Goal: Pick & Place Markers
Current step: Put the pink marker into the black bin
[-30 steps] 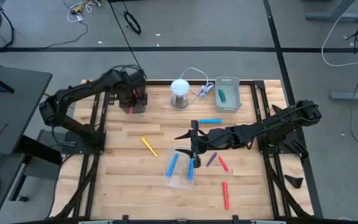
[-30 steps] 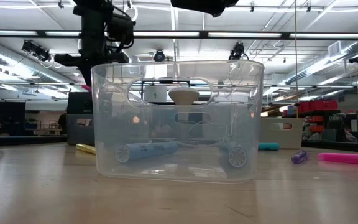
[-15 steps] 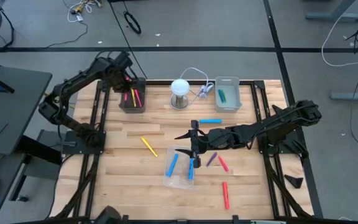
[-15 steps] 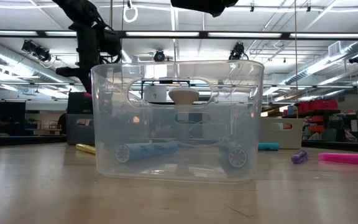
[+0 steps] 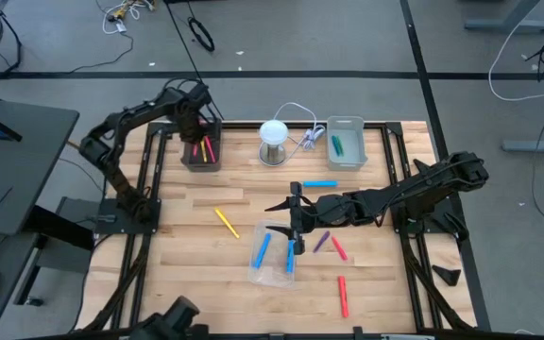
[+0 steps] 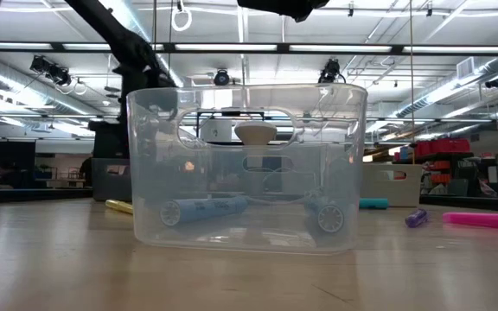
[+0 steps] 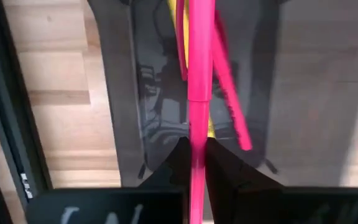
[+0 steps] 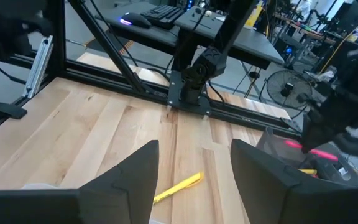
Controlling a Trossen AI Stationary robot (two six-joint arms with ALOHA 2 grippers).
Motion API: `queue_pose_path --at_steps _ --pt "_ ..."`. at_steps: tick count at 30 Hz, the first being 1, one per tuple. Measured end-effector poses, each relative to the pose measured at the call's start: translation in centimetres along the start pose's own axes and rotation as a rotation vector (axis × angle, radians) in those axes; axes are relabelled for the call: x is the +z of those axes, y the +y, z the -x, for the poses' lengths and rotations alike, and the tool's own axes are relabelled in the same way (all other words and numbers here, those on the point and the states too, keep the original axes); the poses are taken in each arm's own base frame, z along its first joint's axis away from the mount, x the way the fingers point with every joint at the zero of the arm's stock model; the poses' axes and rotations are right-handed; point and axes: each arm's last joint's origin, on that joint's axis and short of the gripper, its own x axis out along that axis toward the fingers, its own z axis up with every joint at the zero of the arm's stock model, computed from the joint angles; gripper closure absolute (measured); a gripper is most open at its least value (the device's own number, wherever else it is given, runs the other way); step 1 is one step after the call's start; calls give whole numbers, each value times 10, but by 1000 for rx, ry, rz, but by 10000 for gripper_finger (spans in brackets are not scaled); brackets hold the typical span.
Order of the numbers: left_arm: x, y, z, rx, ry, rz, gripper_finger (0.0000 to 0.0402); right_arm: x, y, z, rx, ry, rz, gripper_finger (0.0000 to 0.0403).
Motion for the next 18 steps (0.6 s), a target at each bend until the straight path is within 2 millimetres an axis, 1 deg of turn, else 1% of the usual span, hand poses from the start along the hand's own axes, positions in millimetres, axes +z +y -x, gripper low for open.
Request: queue_pose_path --at_steps 5,9,13,18 --pt "5 -5 -29 55 78 -4 377 0 0 0 0 0 0 199" --pt "9 -8 -44 74 90 -5 377 0 0 0 0 0 0 199" --pt "10 -8 -47 81 94 -5 370 -1 0 0 2 10 3 199" --pt "10 -8 -47 86 92 -6 321 -2 0 0 3 15 5 199"
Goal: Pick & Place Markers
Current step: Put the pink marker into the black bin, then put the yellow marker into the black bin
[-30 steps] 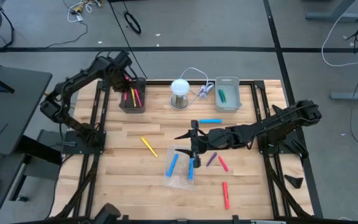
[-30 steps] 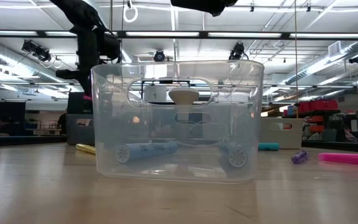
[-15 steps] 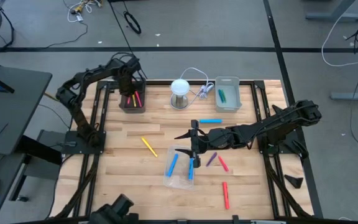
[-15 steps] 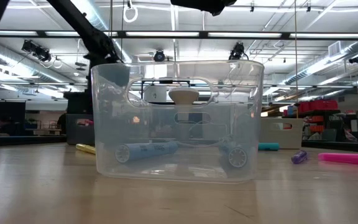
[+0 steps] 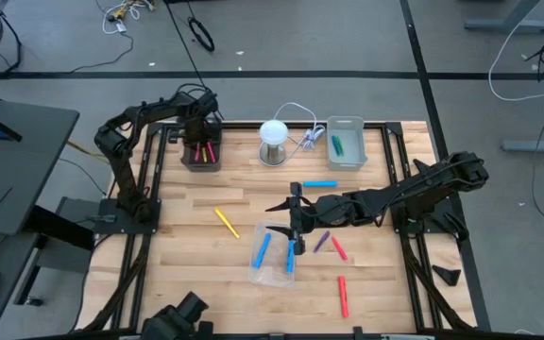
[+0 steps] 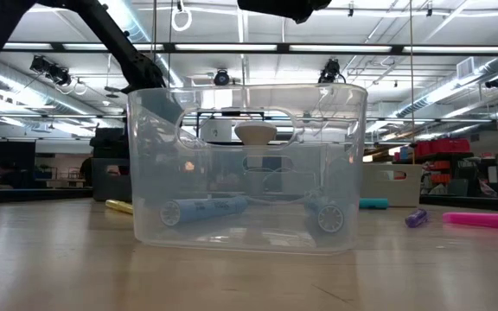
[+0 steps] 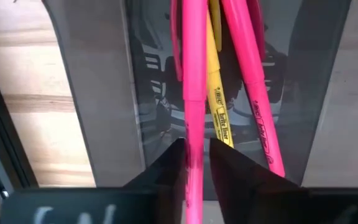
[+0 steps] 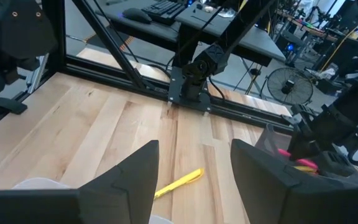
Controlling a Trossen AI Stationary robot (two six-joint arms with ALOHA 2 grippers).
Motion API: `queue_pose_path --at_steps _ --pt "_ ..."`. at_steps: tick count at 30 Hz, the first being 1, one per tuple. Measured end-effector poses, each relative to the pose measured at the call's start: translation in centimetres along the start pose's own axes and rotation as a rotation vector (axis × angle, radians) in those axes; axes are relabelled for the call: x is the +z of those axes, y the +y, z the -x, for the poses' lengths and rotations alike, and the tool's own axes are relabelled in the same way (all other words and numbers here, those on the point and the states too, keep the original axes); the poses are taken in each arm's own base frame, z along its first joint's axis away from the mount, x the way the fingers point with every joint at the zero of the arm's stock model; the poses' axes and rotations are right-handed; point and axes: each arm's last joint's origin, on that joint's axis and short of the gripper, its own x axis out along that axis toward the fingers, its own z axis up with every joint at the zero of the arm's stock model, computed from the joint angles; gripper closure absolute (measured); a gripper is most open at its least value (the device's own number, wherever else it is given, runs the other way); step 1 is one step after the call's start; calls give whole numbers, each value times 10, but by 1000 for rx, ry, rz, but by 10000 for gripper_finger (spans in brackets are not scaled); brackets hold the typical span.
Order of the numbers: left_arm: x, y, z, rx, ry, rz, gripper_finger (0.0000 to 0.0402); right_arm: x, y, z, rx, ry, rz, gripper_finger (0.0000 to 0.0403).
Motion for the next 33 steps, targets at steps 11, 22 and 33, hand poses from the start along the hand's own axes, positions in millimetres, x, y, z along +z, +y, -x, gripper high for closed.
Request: queue_pose_path --at_steps 11,22,33 --pt "-1 -3 0 -1 -15 2 244 0 0 0 -1 1 0 199" --pt "-3 -5 3 -63 23 -3 225 -1 -4 -1 -10 5 -6 199" --pt "-29 3 58 -147 -85 20 225 -1 -4 -1 -11 2 -7 199"
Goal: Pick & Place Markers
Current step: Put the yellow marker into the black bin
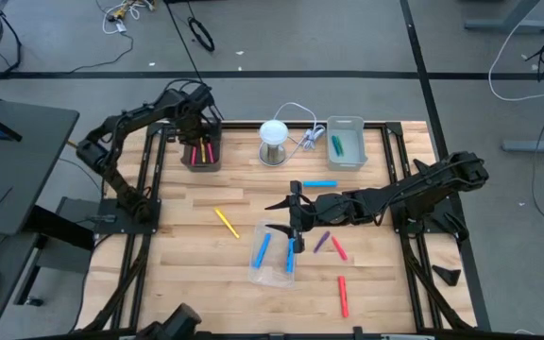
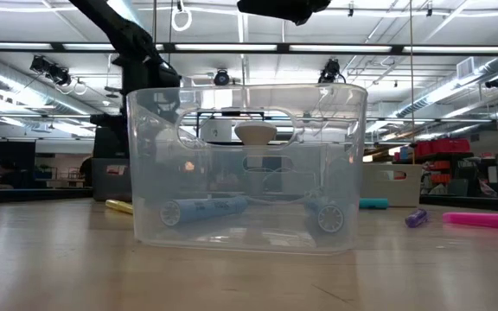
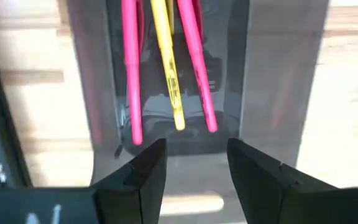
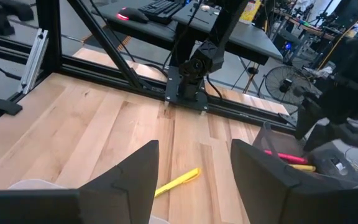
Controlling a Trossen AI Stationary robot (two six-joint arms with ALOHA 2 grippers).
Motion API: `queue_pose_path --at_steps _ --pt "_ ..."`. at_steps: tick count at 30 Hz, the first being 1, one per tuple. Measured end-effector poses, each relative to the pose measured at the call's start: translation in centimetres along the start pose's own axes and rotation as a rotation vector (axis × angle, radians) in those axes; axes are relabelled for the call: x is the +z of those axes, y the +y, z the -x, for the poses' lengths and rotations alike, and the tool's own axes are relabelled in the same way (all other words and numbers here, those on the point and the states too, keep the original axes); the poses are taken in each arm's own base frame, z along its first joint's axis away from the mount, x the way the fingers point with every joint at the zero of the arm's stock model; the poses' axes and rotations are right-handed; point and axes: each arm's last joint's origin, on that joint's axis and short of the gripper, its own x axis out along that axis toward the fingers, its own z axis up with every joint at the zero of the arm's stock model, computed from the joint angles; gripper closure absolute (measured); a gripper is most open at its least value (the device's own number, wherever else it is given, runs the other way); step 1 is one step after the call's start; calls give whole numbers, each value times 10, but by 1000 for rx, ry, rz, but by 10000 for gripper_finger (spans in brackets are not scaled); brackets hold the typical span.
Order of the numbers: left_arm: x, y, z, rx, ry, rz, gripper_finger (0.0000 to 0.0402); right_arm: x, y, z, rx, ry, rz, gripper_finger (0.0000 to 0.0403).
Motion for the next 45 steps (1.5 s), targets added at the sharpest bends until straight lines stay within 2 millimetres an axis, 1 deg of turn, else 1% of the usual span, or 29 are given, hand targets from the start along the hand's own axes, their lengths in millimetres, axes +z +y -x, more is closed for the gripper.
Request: queue_pose_path --at_steps 3,7,12,14,17,20,24,27,32,39,45 --pt "-9 3 14 -5 -5 -3 225 0 0 0 0 -2 0 199" --pt "-17 8 26 -7 -7 -7 225 2 -1 0 -5 -23 -7 199" --pt "-21 9 30 9 10 -2 225 6 -1 0 -12 -56 -16 199" --pt "-26 9 30 37 37 11 225 5 -1 0 -12 -54 -12 199" --pt "-40 2 30 98 59 4 225 5 -1 0 -12 -50 -11 199" --pt "-58 -9 30 148 83 -14 225 5 -2 0 -12 -50 -11 199" --pt "-84 -30 31 154 76 -42 225 4 -1 0 -9 -37 -9 199" --pt "-105 -43 31 154 63 -57 225 1 3 1 22 -5 -20 199" --pt "-143 -61 32 153 44 -64 225 4 23 7 89 -15 6 199" --pt "-197 -76 35 138 28 -33 225 13 67 26 145 -46 88 199" --pt "-237 -89 37 26 19 31 225 17 95 42 189 -70 107 199"
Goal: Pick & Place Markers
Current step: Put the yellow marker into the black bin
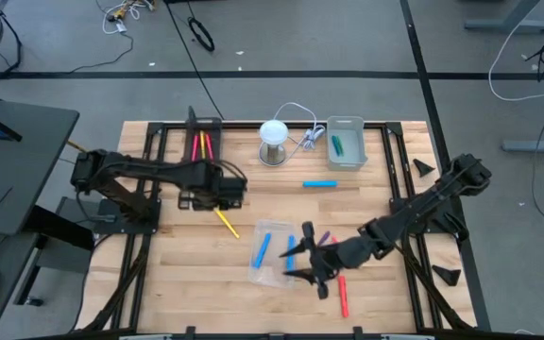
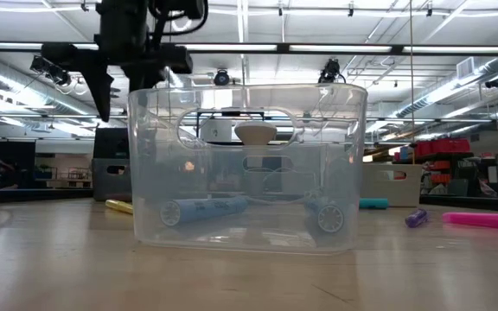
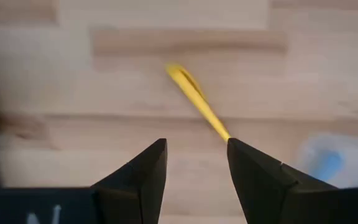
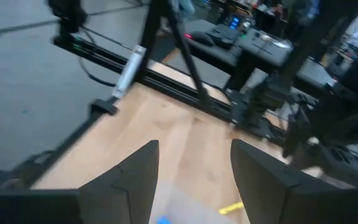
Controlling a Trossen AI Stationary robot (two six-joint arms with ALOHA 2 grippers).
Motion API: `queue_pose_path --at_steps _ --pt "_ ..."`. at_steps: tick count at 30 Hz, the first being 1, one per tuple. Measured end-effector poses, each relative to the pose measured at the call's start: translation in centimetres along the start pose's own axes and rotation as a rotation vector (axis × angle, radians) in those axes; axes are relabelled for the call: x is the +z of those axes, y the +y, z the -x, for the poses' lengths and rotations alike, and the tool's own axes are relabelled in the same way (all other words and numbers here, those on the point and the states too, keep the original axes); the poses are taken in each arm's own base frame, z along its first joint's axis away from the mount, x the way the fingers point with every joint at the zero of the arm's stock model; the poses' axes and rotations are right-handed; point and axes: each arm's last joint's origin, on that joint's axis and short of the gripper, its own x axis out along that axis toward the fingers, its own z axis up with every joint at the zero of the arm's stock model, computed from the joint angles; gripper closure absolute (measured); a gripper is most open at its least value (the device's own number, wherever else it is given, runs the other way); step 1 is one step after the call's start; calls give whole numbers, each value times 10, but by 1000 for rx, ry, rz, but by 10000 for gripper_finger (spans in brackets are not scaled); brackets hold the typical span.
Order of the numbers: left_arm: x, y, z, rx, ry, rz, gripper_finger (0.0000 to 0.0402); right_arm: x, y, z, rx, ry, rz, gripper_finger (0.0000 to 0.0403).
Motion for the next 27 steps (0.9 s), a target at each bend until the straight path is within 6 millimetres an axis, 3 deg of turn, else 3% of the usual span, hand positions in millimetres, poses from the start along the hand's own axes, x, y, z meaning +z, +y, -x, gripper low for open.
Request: queue_pose_path --at_steps 12,20,27 --pt "-50 -7 3 -134 23 235 225 9 35 16 107 -43 -30 199" --pt "-58 -12 -9 -97 30 302 225 13 54 26 165 -56 -9 199" --pt "-55 -15 -15 -84 4 316 225 14 58 28 180 -62 -15 199"
